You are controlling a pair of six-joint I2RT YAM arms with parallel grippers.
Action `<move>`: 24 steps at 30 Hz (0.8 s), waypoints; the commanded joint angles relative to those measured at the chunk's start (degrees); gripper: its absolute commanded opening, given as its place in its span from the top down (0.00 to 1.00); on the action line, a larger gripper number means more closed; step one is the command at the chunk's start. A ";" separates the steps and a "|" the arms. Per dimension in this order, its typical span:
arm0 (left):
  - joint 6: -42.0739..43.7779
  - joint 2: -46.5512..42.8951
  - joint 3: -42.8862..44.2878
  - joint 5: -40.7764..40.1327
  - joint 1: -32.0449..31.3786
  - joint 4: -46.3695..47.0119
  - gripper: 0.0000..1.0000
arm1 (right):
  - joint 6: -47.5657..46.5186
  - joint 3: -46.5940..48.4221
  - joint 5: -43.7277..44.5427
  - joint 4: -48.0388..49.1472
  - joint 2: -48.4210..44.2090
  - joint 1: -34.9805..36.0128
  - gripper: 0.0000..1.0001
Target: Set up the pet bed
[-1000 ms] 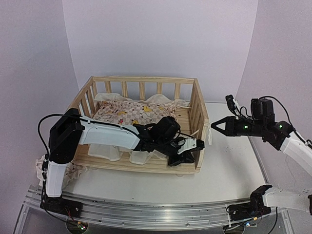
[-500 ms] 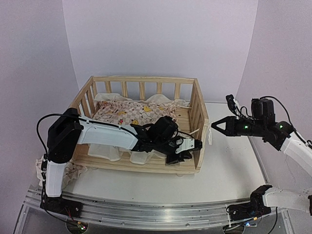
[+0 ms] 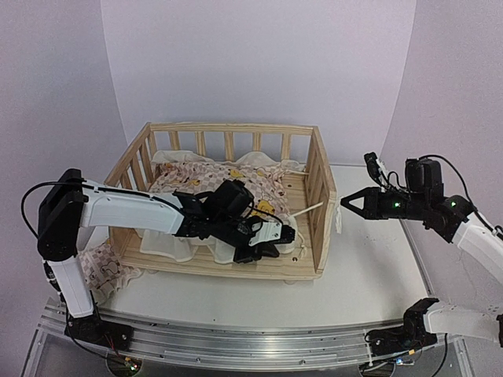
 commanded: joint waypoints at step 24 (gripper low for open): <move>11.49 18.40 25.22 12.45 -0.18 -4.54 0.57 | 0.63 -0.03 0.06 2.32 0.43 0.03 1.00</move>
